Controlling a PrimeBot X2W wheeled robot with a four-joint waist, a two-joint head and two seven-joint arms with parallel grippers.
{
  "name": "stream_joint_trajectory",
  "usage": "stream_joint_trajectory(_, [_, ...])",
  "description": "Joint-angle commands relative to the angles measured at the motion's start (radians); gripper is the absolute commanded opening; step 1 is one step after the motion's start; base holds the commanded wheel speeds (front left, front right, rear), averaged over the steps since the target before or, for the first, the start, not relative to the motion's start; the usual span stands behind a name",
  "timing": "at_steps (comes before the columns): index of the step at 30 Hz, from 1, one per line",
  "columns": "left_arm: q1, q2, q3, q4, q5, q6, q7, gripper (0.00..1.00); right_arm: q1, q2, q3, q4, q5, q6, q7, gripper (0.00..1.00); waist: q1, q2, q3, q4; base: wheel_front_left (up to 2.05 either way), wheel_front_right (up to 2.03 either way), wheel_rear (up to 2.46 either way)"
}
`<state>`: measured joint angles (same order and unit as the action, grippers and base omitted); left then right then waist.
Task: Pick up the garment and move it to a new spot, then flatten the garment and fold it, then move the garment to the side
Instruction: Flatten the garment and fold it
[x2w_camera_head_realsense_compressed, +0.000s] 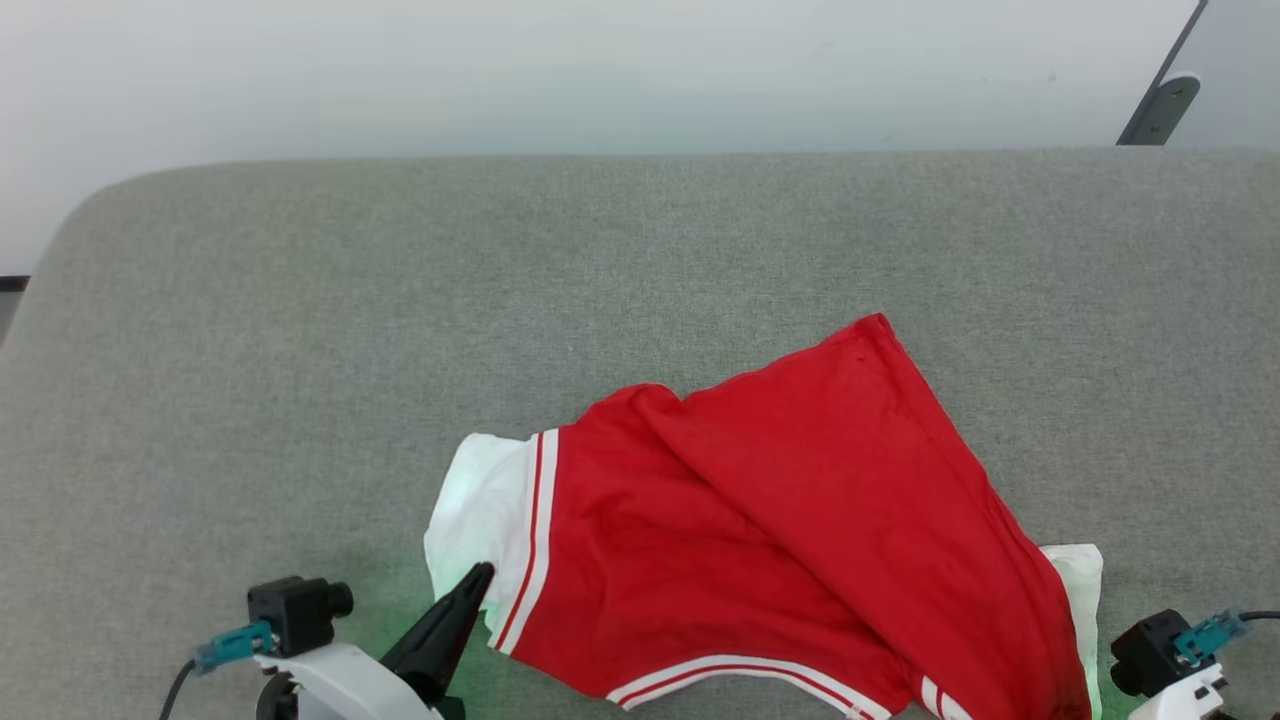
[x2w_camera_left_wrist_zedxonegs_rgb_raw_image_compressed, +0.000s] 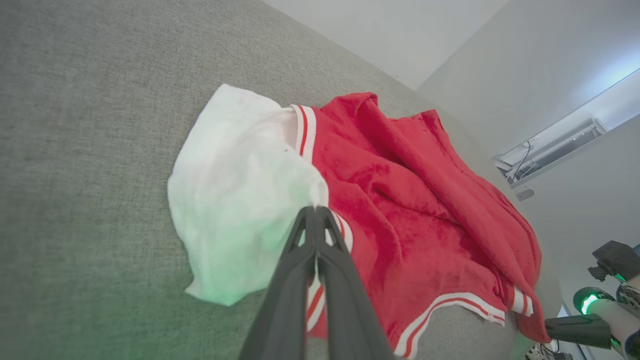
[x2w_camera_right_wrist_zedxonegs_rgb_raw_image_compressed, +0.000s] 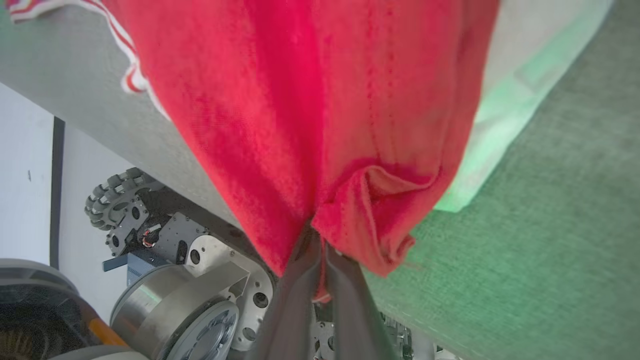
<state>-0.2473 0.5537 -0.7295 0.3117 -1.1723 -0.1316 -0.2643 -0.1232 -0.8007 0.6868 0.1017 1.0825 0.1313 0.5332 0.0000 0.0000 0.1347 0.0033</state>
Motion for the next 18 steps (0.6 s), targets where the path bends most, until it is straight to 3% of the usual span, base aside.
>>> stream_joint_trajectory(1, [-0.004,-0.002,-0.001,0.001,0.004,0.003,0.001,0.0,0.014,0.012,-0.019,-0.002,-0.019,-0.001,0.001,0.0,0.0,0.0,0.003,0.0,0.0,0.0,0.0])
stream_joint_trajectory(4, [-0.005,-0.003,-0.006,0.002,0.003,0.003,0.001,0.0,0.026,0.028,-0.051,-0.009,-0.055,-0.001,0.01,0.0,0.0,0.0,0.005,-0.001,0.0,0.0,0.0])
stream_joint_trajectory(5, [-0.004,-0.003,-0.007,0.003,0.003,0.003,0.001,0.0,0.027,0.028,-0.067,-0.012,-0.074,-0.001,0.004,0.56,0.0,0.0,0.004,-0.002,0.0,0.0,0.0])
stream_joint_trajectory(6, [-0.004,-0.003,-0.009,0.003,0.002,0.003,0.001,0.0,0.032,0.028,-0.084,-0.014,-0.087,-0.001,0.002,1.0,0.0,0.0,0.005,-0.002,0.0,0.0,0.0])
stream_joint_trajectory(11, [-0.004,-0.005,-0.001,-0.005,0.005,0.003,0.001,0.0,0.052,-0.026,-0.187,-0.118,-0.122,-0.001,0.037,1.0,0.0,0.0,0.016,-0.004,0.0,0.0,0.0])
stream_joint_trajectory(18, [-0.028,-0.03,-0.018,-0.014,0.021,0.003,0.001,0.0,0.034,-0.083,-0.425,-0.246,-0.101,-0.001,0.107,1.0,0.0,0.0,0.039,0.037,0.0,0.0,0.0])
